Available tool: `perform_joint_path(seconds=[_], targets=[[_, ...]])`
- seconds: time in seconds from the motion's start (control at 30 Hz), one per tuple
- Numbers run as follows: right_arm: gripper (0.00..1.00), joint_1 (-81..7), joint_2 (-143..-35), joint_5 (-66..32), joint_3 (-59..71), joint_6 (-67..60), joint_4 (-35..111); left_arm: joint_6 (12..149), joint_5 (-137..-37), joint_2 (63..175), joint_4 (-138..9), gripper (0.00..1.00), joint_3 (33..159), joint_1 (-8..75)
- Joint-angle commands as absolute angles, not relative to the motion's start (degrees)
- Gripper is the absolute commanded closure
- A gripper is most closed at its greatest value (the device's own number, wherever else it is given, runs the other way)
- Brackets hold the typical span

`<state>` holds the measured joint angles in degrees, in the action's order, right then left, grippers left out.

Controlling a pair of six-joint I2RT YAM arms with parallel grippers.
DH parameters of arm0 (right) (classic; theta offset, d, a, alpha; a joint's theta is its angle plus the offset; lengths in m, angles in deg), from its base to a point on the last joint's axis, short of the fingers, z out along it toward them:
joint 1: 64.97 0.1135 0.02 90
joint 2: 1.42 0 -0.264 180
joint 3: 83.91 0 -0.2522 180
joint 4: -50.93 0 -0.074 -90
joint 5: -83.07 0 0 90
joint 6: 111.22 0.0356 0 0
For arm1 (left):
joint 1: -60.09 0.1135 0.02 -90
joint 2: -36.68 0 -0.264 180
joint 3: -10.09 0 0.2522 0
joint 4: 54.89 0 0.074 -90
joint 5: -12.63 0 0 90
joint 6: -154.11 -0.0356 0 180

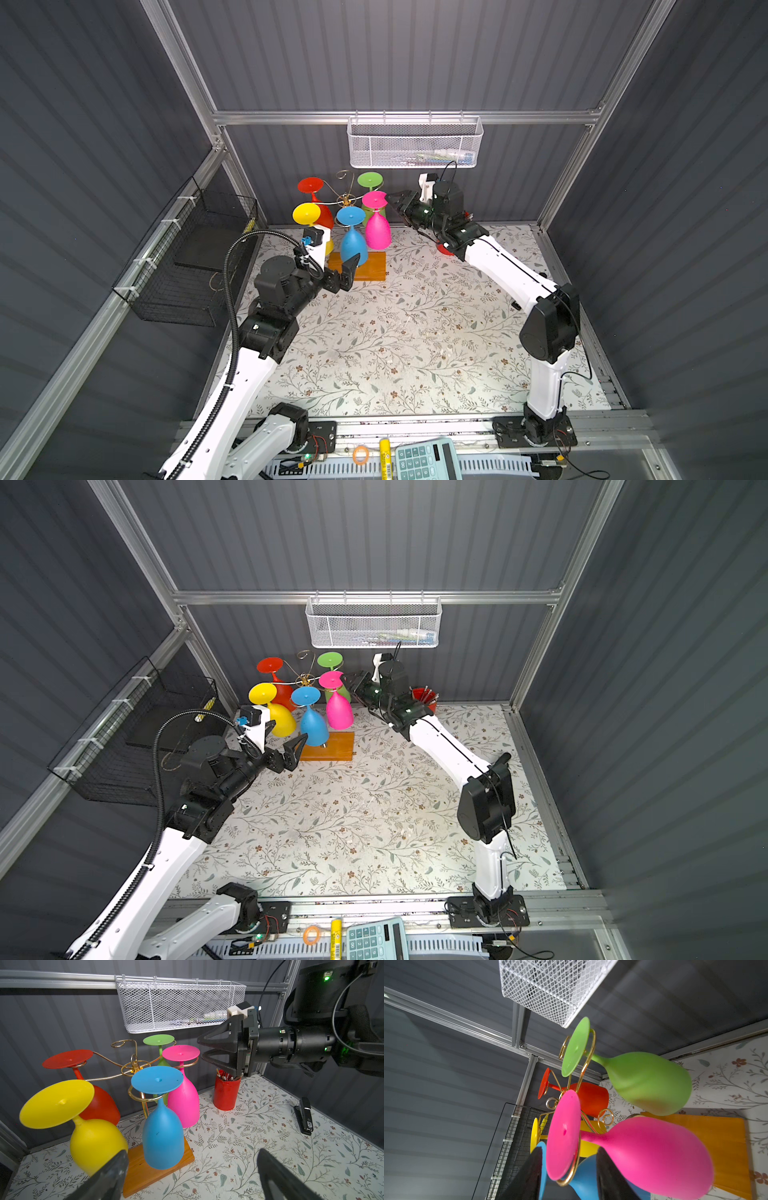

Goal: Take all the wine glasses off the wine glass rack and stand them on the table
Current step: 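Close the right gripper on the pink glass while the left holds still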

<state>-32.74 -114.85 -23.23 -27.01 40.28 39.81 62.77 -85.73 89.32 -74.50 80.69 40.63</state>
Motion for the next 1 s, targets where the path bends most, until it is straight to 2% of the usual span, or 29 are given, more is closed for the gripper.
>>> perform_joint_path(seconds=[0.0,0.97], targets=[[0.57,-33.00,-116.75,-23.37,-29.02,40.45,41.18,62.26,-85.10,89.06,-73.22,0.03,80.42,40.50],[0.69,-32.89,-119.92,-23.12,-35.26,39.34,38.22,62.52,-83.96,89.24,-73.18,0.04,80.25,40.49]])
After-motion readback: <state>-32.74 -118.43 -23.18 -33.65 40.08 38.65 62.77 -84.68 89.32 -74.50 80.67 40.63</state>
